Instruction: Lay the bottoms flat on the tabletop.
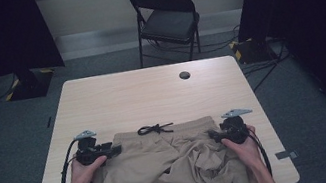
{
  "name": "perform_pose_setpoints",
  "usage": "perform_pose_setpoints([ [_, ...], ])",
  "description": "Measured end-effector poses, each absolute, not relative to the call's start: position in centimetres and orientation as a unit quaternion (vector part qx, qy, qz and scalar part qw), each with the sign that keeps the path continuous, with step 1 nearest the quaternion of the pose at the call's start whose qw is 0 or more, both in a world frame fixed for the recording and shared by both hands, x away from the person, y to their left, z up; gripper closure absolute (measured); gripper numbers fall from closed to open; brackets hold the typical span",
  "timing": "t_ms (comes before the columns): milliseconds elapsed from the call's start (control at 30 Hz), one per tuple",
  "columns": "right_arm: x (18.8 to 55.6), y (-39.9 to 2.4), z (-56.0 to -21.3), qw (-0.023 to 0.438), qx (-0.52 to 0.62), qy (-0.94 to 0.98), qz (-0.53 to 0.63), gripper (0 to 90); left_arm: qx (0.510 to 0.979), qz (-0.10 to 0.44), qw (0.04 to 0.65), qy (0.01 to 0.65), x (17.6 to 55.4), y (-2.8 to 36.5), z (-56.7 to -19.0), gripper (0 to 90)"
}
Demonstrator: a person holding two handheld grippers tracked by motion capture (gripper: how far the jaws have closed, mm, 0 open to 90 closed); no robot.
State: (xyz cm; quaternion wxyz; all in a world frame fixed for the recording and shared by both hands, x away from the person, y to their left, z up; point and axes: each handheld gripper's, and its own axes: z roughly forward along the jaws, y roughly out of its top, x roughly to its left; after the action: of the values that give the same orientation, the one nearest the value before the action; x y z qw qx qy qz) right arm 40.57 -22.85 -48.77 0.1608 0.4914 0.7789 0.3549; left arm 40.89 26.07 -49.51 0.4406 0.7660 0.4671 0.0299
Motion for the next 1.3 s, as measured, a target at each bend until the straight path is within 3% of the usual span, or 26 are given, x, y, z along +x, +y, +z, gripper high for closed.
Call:
perform_pose_setpoints([
  [67,40.5,-22.7,-48.7,0.155,0.49,0.779,0.36,43.0,0.769,0.03,0.44,0.463,40.8,25.9,-49.6,53.1],
  [267,40.4,-22.1,-49.1,0.158,0.482,0.782,0.363,52.9,0.766,0.024,0.445,0.464,40.7,26.1,-49.9,60.4],
  [633,40.4,-22.1,-49.1,0.151,0.481,0.777,0.377,82.6,0.763,-0.002,0.448,0.465,40.7,26.0,-50.3,82.7],
  [1000,40.0,-22.6,-48.0,0.146,0.481,0.755,0.42,85.0,0.75,0.008,0.476,0.459,40.5,26.2,-49.3,85.6],
  [1300,38.5,-22.4,-45.7,0.158,0.462,0.745,0.454,85.7,0.739,0.048,0.515,0.432,38.8,26.6,-46.5,86.3],
])
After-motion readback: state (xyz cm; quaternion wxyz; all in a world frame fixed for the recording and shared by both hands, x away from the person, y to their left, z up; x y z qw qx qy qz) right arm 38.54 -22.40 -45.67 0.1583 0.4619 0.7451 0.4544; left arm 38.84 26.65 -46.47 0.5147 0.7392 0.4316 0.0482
